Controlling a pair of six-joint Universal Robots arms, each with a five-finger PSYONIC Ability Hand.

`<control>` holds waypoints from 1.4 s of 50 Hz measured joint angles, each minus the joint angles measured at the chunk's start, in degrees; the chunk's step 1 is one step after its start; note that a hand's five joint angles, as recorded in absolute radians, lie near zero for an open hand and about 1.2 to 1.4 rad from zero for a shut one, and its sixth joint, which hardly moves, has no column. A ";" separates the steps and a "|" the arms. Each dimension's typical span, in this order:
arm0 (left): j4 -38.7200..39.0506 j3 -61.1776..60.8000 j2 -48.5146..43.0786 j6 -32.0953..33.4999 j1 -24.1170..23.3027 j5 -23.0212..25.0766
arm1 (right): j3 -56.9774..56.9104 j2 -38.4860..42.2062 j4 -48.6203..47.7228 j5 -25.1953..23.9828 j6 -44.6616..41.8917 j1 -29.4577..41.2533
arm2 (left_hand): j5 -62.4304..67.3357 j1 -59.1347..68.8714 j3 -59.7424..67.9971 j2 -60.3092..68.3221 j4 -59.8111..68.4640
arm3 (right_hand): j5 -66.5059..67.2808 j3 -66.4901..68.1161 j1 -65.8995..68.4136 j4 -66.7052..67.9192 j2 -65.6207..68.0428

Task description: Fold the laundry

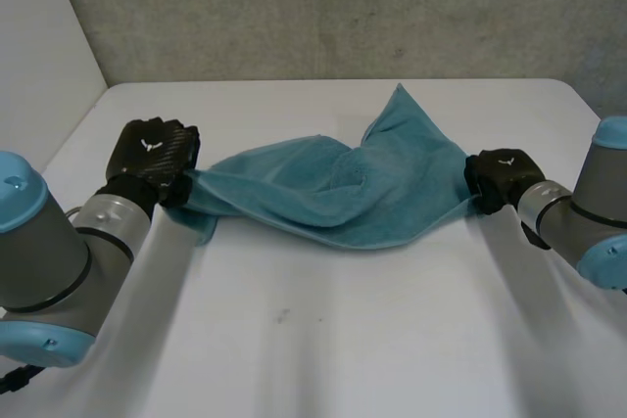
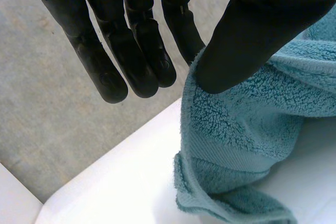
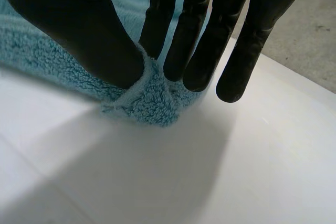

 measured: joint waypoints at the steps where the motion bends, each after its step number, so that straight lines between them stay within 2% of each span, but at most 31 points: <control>1: -0.03 0.07 -0.42 0.02 0.02 0.01 | -0.22 -0.29 0.31 -0.01 1.54 -0.07 | 0.00 0.00 0.00 0.00 0.00 | 0.00 0.01 0.00 0.05 0.00; 2: -0.07 0.19 -1.11 0.06 0.04 0.02 | -0.40 -0.61 0.57 -0.02 2.87 -0.13 | -4.67 -3.90 -7.07 -7.32 -7.22 | 0.00 0.01 0.00 0.05 0.00; 5: -0.21 0.68 -3.43 0.13 0.31 0.15 | -0.93 -3.23 2.36 -0.15 8.63 -0.54 | -14.28 -14.27 -17.15 -17.65 -17.10 | 0.04 0.01 0.00 0.06 0.00; 7: -0.24 0.93 -4.38 0.16 0.57 0.31 | -0.93 -3.86 2.78 -0.17 9.42 -0.68 | -16.90 -16.83 -19.33 -19.83 -19.76 | 0.04 0.01 0.00 0.06 0.00; 9: -0.32 1.35 -6.04 0.20 1.29 0.97 | -0.72 -6.78 4.62 -0.24 11.27 -1.58 | -24.66 -23.89 -27.04 -27.60 -27.47 | 0.20 0.02 0.00 0.08 0.00; 13: -0.40 1.88 -8.08 0.23 2.71 3.13 | 0.65 -11.14 6.58 -0.16 9.39 -3.39 | -27.63 -25.53 -29.75 -30.32 -30.24 | 0.22 0.02 0.00 0.08 0.00; 18: -0.51 2.26 -9.48 0.30 4.22 5.95 | 3.98 -16.36 7.45 1.18 1.63 -7.03 | -28.49 -26.09 -30.66 -31.16 -31.13 | 0.22 0.02 0.00 0.09 0.00; 26: -0.57 1.81 -10.01 0.52 4.73 6.75 | 7.40 -21.03 7.12 3.57 -3.54 -10.50 | -28.93 -26.09 -30.66 -31.26 -31.13 | 0.22 0.02 0.00 0.26 0.00; 31: -0.37 2.06 -11.32 0.63 4.69 6.56 | 10.20 -22.72 6.36 3.57 -3.49 -11.33 | -26.27 -24.18 -28.55 -28.87 -28.96 | 0.22 0.02 0.00 0.27 0.00; 33: -0.22 2.68 -12.42 0.63 4.69 6.42 | 11.93 -23.61 5.75 3.39 -3.33 -11.56 | -8.42 -3.61 -10.67 -9.94 -10.72 | 0.23 0.02 0.00 0.27 0.00; 34: -0.15 3.04 -12.87 0.62 4.70 6.36 | 12.45 -23.89 5.57 3.33 -3.28 -11.61 | -3.28 1.26 -5.07 -5.16 -5.53 | 0.23 0.02 0.00 0.26 0.00; 36: -0.24 4.08 -13.83 0.60 4.74 6.13 | 13.75 -24.88 5.13 3.10 -3.18 -11.71 | -0.81 1.63 -0.77 -0.70 -0.63 | 0.23 0.02 0.00 0.27 0.00; 40: -0.80 5.45 -14.31 0.60 4.91 5.74 | 14.38 -26.96 5.12 2.94 -3.38 -11.76 | -0.81 1.63 -0.23 -0.13 -0.28 | 0.23 0.02 0.00 0.27 0.00; 44: -3.97 5.61 -8.69 0.86 5.18 5.07 | 12.74 -32.30 7.51 2.71 -5.23 -11.86 | -0.81 1.63 -0.19 -0.07 -0.27 | 0.23 0.02 0.00 0.27 0.00; 46: -7.04 5.31 -1.42 1.18 5.35 4.76 | 10.44 -36.22 11.19 2.38 -8.12 -12.29 | -0.81 1.63 -0.17 -0.06 -0.27 | 0.23 0.02 0.00 0.27 0.00; 47: -7.04 5.31 -1.42 1.18 5.35 4.76 | 10.44 -36.22 11.19 2.38 -8.12 -12.29 | -0.81 1.63 -0.17 -0.06 -0.27 | 0.23 0.02 0.00 0.27 0.00; 48: -9.36 5.12 4.50 1.38 5.53 4.72 | 8.36 -38.76 14.91 1.97 -11.10 -12.89 | -0.81 1.63 -0.15 -0.05 -0.25 | 0.23 0.02 0.00 0.27 0.00; 49: -9.36 5.12 4.50 1.38 5.53 4.72 | 8.36 -38.76 14.91 1.97 -11.10 -12.89 | -0.81 1.63 -0.15 -0.05 -0.25 | 0.23 0.02 0.00 0.27 0.00; 50: -11.64 5.37 11.04 1.55 5.88 4.78 | 5.92 -40.99 19.78 1.49 -15.06 -13.76 | -0.81 1.63 -0.14 -0.04 -0.12 | 0.23 0.02 0.00 0.27 0.00; 52: -11.64 5.37 11.04 1.55 5.88 4.78 | 5.92 -40.99 19.78 1.49 -15.06 -13.76 | -0.81 1.63 -0.14 -0.04 -0.12 | 0.23 0.02 0.00 0.27 0.00; 53: -14.14 6.03 17.88 1.67 6.49 4.96 | 5.17 -41.57 21.37 1.34 -16.38 -14.04 | -0.81 1.63 -0.14 -0.04 -0.07 | 0.23 0.02 0.00 0.27 0.00; 54: -15.88 6.74 21.50 1.73 6.97 5.10 | 2.00 -43.30 28.91 0.84 -22.74 -15.13 | -0.81 1.63 -0.14 -0.03 -0.07 | 0.23 0.02 0.00 0.27 0.00; 55: -15.88 6.74 21.50 1.73 6.97 5.10 | 2.00 -43.30 28.91 0.84 -22.74 -15.13 | -0.81 1.63 -0.14 -0.03 -0.07 | 0.23 0.02 0.00 0.27 0.00; 57: -18.84 8.05 24.23 1.81 7.63 5.28 | 0.00 -43.59 35.97 0.77 -29.11 -15.70 | -0.81 1.63 -0.13 -0.02 -0.06 | 0.23 0.16 0.00 0.27 0.00; 60: -21.51 9.11 23.78 2.02 8.04 5.38 | -0.26 -42.80 38.91 0.98 -32.10 -15.61 | -0.81 1.63 -0.13 -0.02 -0.06 | 0.23 0.17 0.00 0.27 0.00; 64: -27.22 11.35 14.74 4.69 8.48 5.31 | 0.75 -36.08 41.82 2.82 -35.81 -13.12 | -0.81 1.63 -0.12 0.00 -0.04 | 0.23 0.18 0.00 0.27 0.00; 67: -28.12 12.08 11.06 6.30 8.46 5.13 | 0.93 -33.60 41.78 3.88 -36.01 -11.85 | -0.81 1.63 -0.11 0.00 -0.03 | 0.23 0.18 0.00 0.27 0.00; 68: -29.20 13.77 3.47 10.14 8.30 4.64 | 0.85 -28.56 40.97 6.49 -35.91 -9.09 | -0.81 1.63 -0.11 0.00 -0.03 | 0.23 0.18 0.00 0.27 0.00; 70: -29.33 14.40 1.47 11.22 8.25 4.46 | 0.71 -27.14 40.59 7.31 -35.83 -8.34 | -0.81 1.63 -0.11 0.00 -0.03 | 0.23 0.18 0.00 0.27 0.00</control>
